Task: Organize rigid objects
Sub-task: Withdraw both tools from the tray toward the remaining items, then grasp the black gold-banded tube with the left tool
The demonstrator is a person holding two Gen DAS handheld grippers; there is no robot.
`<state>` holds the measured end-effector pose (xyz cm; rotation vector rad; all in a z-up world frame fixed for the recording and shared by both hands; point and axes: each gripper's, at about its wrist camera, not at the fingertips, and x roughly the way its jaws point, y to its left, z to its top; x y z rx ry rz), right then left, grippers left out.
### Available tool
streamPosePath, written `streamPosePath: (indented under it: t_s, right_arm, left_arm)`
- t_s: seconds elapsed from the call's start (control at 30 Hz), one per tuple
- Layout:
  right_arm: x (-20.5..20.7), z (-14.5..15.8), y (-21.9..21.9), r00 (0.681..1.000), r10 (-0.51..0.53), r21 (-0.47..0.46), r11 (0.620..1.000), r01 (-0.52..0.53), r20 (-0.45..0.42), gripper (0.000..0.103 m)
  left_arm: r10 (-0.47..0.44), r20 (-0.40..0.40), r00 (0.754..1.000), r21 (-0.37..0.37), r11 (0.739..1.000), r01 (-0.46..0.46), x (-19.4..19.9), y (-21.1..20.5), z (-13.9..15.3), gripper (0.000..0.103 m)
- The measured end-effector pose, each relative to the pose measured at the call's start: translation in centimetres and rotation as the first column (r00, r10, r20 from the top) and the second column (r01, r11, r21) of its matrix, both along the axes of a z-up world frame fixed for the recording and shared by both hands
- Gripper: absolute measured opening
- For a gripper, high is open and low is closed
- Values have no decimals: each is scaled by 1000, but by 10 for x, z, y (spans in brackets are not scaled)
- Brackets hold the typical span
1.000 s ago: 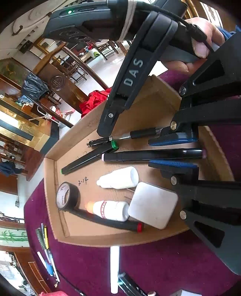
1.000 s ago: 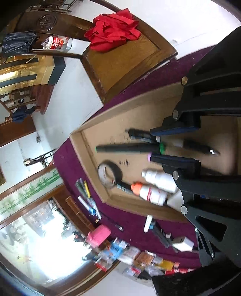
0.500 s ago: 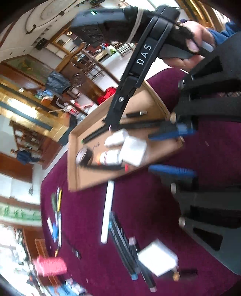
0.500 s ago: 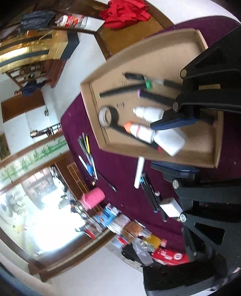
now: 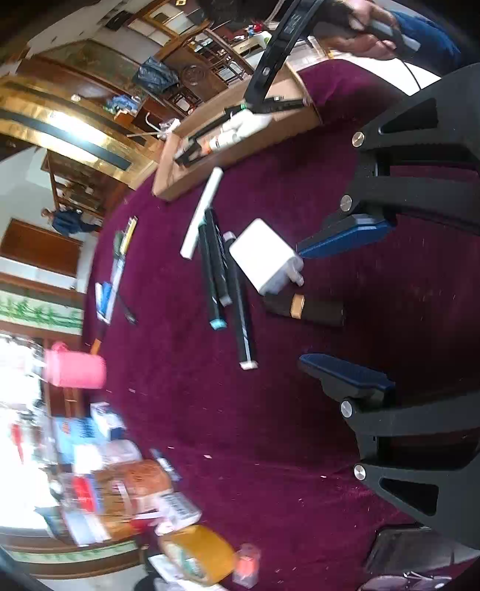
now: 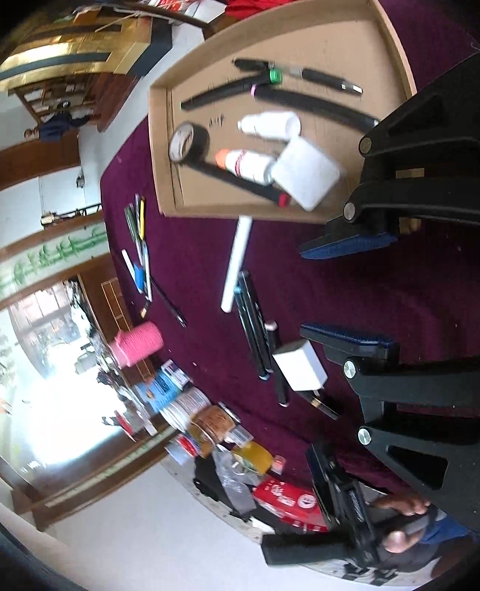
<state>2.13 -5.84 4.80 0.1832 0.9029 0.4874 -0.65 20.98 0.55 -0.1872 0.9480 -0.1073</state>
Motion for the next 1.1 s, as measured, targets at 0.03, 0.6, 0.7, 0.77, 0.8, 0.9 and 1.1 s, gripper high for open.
streamPosePath:
  t_s: [0.03,0.6,0.7,0.77,0.8,0.9,1.1]
  right_arm:
    - [-1,-1,5,1000,12,-6,1000,-12,-4,32]
    - [6,-12,46,994,99,-46,994,-101,-51,45]
    - [13,-16,66,991,127,-68,989,-129,-40,57]
    - [20,-22,84,987,156,-101,982,-159,-43,58]
    - [25,-26,94,982,180,-114,976,-185,-54,59]
    - [37,-39,116,976,205,-189,958,-216,-78,60]
    - [44,-52,147,963,255,-246,931,-270,-90,65]
  left_arm:
    - [4,-16,1000,5,1000,-4,4,1,-7,53]
    - [9,-48,999,71,997,-6,32,-2,-45,17]
    - [37,-28,999,17,999,-37,30,10,-48,15]
    - [41,-17,999,-6,999,-42,28,14,-48,15]
    - [40,-11,999,-4,999,-40,28,14,-48,15]
    - [36,-5,999,5,999,-36,28,13,-48,15]
    - [32,-2,999,-8,999,-32,28,15,-49,15]
